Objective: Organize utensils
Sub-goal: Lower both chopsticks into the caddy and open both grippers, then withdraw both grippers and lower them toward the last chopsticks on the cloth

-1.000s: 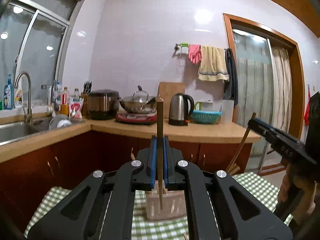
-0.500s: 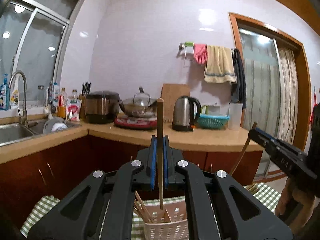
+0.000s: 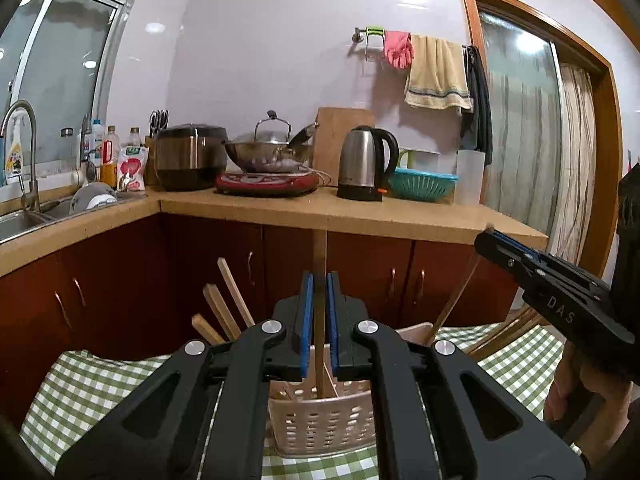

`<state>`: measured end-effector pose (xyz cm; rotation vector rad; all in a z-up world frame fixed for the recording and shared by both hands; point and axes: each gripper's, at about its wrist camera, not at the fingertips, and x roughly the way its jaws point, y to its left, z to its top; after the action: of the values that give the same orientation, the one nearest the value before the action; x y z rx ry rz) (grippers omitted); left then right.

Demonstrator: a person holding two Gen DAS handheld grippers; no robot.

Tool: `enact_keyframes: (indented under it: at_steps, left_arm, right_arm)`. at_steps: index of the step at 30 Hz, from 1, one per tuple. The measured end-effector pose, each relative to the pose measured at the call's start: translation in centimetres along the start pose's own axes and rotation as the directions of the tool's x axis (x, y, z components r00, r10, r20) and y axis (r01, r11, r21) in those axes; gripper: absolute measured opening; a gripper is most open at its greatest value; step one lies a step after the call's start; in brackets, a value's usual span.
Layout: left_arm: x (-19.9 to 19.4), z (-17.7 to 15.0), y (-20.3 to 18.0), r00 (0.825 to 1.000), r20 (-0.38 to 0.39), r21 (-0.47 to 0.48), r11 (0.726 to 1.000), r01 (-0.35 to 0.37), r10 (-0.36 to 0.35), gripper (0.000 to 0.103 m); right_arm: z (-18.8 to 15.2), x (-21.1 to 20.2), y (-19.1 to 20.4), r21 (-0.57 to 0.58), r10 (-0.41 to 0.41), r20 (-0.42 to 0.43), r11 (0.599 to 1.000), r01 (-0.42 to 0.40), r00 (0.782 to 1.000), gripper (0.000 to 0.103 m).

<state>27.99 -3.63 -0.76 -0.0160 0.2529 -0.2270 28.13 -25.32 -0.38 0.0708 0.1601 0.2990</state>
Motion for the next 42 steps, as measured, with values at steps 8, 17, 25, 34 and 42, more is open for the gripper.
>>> enact_keyframes:
  at_steps: [8, 17, 25, 34, 42]
  left_arm:
    - [-0.6, -0.1, 0.2, 1.000, 0.006, -0.016, 1.000, -0.011, 0.011, 0.039]
    - [-3.6, -0.5, 0.1, 1.000, 0.014, -0.033, 0.999, -0.024, 0.025, 0.060]
    - [-7.6, -3.4, -0.7, 0.999, -0.020, -0.050, 0.997, -0.050, 0.049, 0.062]
    - [-11.2, -9.0, -1.5, 0.991, -0.116, -0.082, 0.994, -0.078, 0.069, 0.062]
    - [-14.0, -14.1, -2.9, 0.978, -0.192, -0.084, 0.992, -0.095, 0.078, 0.062]
  right_arm:
    - [0.5, -1.0, 0.3, -0.013, -0.001, 0.009, 1.000, 0.001, 1.000, 0.024]
    - [0.3, -4.4, 0.5, -0.020, -0.012, 0.018, 1.000, 0.012, 1.000, 0.031]
    - [-2.3, -8.5, 0.5, -0.038, -0.053, -0.020, 0.998, 0.052, 0.998, 0.031]
    - [-7.6, -13.1, -0.1, -0.008, -0.084, -0.101, 0.996, 0.084, 0.991, 0.031]
    - [-12.8, -16.7, -0.5, 0.011, -0.105, -0.179, 0.994, 0.109, 0.978, 0.031]
